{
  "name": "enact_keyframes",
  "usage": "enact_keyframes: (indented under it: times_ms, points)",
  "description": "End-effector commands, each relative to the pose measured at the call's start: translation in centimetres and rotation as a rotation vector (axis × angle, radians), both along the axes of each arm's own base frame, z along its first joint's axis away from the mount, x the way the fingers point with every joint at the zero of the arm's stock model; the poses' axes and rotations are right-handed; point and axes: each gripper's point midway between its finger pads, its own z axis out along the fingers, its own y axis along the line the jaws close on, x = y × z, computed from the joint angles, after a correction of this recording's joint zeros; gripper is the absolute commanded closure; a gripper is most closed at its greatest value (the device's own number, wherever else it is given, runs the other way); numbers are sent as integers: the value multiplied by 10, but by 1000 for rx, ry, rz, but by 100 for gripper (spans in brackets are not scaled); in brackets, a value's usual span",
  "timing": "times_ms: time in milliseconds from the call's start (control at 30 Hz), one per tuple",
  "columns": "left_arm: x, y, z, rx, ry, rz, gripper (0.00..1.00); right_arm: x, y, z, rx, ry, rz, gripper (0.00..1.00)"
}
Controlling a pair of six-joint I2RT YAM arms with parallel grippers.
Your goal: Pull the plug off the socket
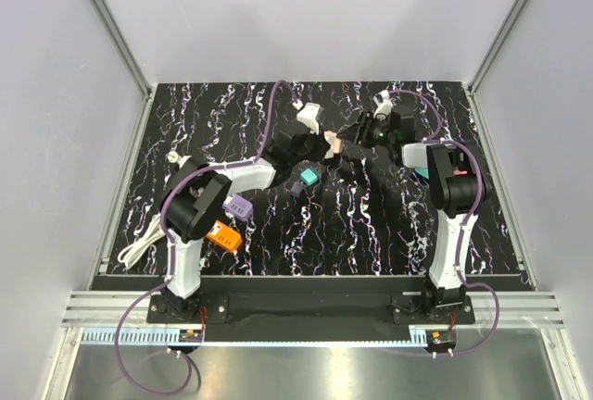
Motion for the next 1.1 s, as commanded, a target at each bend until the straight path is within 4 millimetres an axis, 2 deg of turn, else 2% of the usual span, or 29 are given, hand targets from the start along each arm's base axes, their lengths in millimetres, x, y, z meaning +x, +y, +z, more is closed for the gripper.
enact_keyframes:
  times_ms: [0, 33, 67, 133, 200, 367, 533, 733, 900, 1067]
  points:
    - [4, -15, 79, -138, -171, -47, 100, 15, -28, 15, 23, -57, -92, 49]
    - [4, -16, 78, -135, -170, -49, 100, 16, -32, 18, 35, -52, -102, 46]
    - [4, -15, 77, -132, -169, -50, 100, 15, -34, 19, 44, -53, -105, 37]
    - [4, -15, 75, -120, -173, -53, 100, 13, -35, 21, 68, -53, -100, 31]
    - [3, -14, 75, -120, -172, -54, 100, 11, -36, 24, 104, -56, -89, 20]
    - [3, -16, 79, -131, -179, -63, 100, 9, -31, 31, 171, -64, -50, 12]
    - [2, -17, 82, -143, -182, -67, 100, -1, -24, 29, 180, -64, 21, 1]
    - [1, -18, 94, -154, -200, -67, 100, -5, -20, 26, 199, -63, 63, 0]
    - [2, -16, 101, -156, -214, -64, 100, -10, -14, 22, 239, -53, 115, 8]
    - [2, -15, 102, -159, -216, -64, 100, -10, -13, 21, 242, -60, 128, 6]
